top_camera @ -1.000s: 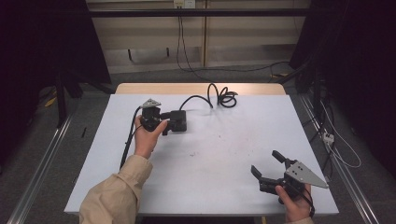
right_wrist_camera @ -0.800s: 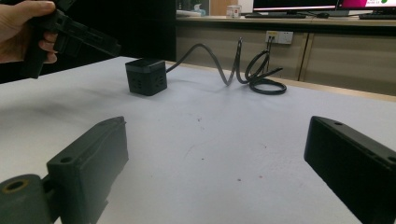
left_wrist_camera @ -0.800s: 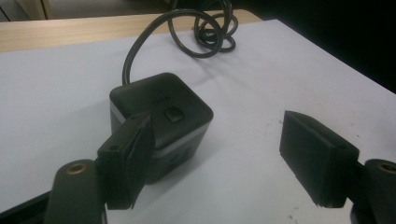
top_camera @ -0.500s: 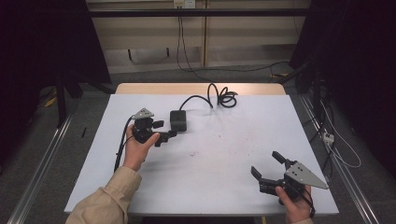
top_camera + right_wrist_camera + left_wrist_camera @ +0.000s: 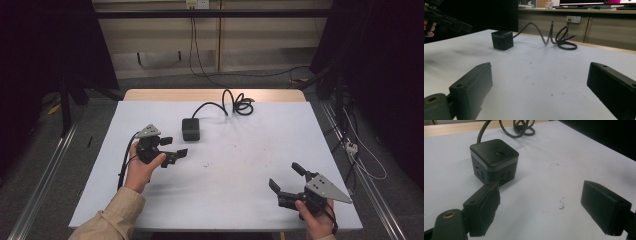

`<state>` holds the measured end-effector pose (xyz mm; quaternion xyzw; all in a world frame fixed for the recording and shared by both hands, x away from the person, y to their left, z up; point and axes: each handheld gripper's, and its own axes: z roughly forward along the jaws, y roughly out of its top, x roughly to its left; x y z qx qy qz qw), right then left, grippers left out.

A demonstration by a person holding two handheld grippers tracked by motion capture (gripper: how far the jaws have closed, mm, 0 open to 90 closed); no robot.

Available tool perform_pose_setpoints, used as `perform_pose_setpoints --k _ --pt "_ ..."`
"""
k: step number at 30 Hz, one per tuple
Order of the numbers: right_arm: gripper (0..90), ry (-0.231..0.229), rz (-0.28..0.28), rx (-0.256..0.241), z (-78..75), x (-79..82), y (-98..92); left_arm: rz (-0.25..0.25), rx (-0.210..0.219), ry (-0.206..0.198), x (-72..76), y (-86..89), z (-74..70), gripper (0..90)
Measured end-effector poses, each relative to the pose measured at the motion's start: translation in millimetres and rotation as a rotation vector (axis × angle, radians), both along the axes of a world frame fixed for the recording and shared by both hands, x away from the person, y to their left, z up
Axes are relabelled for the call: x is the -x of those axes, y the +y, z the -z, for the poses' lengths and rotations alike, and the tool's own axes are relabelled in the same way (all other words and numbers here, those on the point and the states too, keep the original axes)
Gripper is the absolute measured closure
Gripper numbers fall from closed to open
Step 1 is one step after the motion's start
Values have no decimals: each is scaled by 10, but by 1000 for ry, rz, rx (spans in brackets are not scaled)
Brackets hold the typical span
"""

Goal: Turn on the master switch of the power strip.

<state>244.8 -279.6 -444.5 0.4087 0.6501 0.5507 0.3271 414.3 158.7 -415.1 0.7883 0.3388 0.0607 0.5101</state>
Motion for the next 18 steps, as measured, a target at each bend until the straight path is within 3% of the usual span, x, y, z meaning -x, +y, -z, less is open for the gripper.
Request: perform_pose_setpoints --k 18 --pt "58 -1 2 -1 -4 3 -2 -23 25 10 188 275 81 113"
